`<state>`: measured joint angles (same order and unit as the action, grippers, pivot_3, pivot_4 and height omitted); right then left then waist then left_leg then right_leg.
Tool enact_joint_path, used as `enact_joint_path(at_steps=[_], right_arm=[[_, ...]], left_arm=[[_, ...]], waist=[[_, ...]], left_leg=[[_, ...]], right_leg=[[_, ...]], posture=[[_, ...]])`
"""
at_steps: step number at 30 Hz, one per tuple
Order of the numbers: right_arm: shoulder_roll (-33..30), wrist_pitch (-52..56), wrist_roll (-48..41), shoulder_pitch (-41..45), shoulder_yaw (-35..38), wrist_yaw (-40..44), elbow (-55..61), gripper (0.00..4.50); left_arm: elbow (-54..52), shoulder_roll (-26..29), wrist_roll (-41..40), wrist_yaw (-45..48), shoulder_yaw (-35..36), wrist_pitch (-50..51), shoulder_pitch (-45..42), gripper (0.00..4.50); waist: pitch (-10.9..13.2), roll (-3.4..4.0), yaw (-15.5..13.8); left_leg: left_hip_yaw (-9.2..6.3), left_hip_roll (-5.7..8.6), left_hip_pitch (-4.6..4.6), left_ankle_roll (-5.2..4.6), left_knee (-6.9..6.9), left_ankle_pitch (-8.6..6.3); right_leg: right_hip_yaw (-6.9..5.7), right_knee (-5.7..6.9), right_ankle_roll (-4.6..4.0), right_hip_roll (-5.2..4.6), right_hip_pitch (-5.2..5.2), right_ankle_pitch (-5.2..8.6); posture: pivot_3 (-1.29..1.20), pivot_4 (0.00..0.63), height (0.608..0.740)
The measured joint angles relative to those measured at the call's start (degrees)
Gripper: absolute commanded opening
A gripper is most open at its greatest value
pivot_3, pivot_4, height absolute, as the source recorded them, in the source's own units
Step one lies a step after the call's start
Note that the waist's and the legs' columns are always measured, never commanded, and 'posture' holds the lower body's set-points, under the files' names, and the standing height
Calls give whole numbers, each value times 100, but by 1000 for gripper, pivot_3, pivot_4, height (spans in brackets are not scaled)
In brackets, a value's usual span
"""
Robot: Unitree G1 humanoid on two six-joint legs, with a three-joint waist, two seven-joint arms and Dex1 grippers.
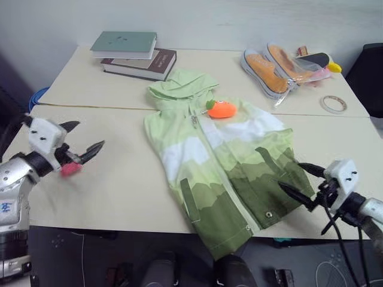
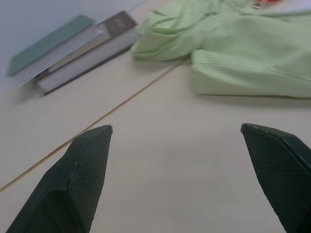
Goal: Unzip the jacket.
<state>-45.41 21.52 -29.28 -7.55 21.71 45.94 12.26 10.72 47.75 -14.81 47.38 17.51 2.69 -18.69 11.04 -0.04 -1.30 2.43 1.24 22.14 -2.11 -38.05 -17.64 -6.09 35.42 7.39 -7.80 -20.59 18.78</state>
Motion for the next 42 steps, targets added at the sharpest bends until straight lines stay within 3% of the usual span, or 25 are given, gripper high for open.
enact_joint_path(at_steps=[4,7,10,16,19,21,27,31,35,39,42], right_arm=[[-271,977,-280,135,50,59,-203,4500],[-437,1523,-332,186,41,114,-453,4500],[-523,1927,-439,254,4,219,-513,3910],[-497,2332,-557,330,0,164,-475,1872],[-329,2359,-599,158,111,67,-330,799],[-253,2317,-585,32,154,-17,-292,85],[-29,1708,-314,58,168,-218,-416,0],[-181,578,668,853,-45,-582,-1521,0],[-364,-298,1440,2266,-504,-791,-3043,0],[-439,-870,2001,3497,-1020,-782,-4430,0],[-408,-1302,2376,4258,-1376,-808,-5393,0]], left_arm=[[1473,-18,751,665,-1091,-1160,-1219,4464],[2807,-379,1305,869,-1714,-2046,-2258,4464],[4043,-846,1918,903,-2333,-2937,-3167,4500],[5613,-1531,2779,347,-2988,-3626,-4236,4500],[5934,-1682,3093,-45,-3160,-3713,-4469,3875],[5999,-1748,3176,-102,-3219,-3722,-4496,3223],[5990,-1771,3047,314,-3096,-3809,-4302,1226],[5217,-1611,2490,1508,-2969,-3935,-3642,20],[2496,-1584,1125,2657,-2804,-2438,-1891,20],[-281,-1377,301,2743,-3014,-466,-300,20],[-1643,-1394,-72,2305,-3093,733,345,20]], waist=[[0,0,-12],[0,-2,-53],[-2,-7,-67],[3,-42,-25],[1,-45,-25],[-1,-48,-29],[-5,-54,-16],[-20,-30,19],[-44,32,152],[-34,37,194],[-28,42,154]], left_leg=[[6,1,4,-2,-2,1],[8,6,14,-11,-11,3],[13,13,18,-19,-14,1],[14,9,16,-21,-13,1],[15,8,13,-21,-15,2],[15,10,5,-22,-17,3],[15,10,4,-21,-21,4],[25,14,1,-22,-17,1],[30,19,-1,-28,-10,-4],[25,11,4,-29,-14,-1],[17,11,7,-31,-22,10]], right_leg=[[-1,4,0,4,-4,0],[-7,8,0,4,-9,0],[-7,7,2,0,-10,-1],[-13,6,5,1,-9,-2],[-11,9,5,-1,-7,-2],[-11,10,6,-5,1,-3],[-6,12,7,-8,0,-3],[-4,14,7,-16,-7,-3],[-9,12,6,-27,-7,-3],[0,8,6,-21,-4,-3],[19,6,6,-26,3,-3]], posture=[[0,150,740],[0,150,740],[0,150,740],[0,150,740],[0,150,740],[0,150,740],[0,150,740],[0,150,740],[0,150,740],[0,150,740],[0,150,740]])
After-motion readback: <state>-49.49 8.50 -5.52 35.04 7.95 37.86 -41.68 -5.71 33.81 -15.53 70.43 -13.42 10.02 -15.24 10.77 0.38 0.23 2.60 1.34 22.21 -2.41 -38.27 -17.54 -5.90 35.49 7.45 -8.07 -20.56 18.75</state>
